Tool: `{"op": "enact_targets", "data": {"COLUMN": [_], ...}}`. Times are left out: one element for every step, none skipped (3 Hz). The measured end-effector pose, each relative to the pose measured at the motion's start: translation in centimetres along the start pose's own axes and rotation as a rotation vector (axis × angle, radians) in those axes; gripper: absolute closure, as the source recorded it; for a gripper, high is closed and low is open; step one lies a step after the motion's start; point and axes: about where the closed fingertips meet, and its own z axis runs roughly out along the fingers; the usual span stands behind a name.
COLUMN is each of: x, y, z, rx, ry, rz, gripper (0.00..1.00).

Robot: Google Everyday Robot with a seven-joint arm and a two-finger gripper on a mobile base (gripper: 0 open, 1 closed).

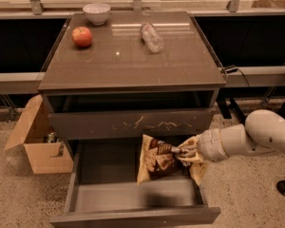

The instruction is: Pick brown chip bag from middle drawer and place on counter

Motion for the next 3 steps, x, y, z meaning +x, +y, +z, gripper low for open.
{"op": "enact_targets", "data": {"x": [-9.2, -15.2, -15.2], "y": [-2.1, -4.1, -4.1], "z": [-6.0, -10.7, -10.7], "rx": [0.028, 0.047, 0.047], "ry": [-0.06, -0.07, -0.07], "rz": [-0.203, -0.332, -0.332], "gripper": [1.0, 1.0, 1.0]}}
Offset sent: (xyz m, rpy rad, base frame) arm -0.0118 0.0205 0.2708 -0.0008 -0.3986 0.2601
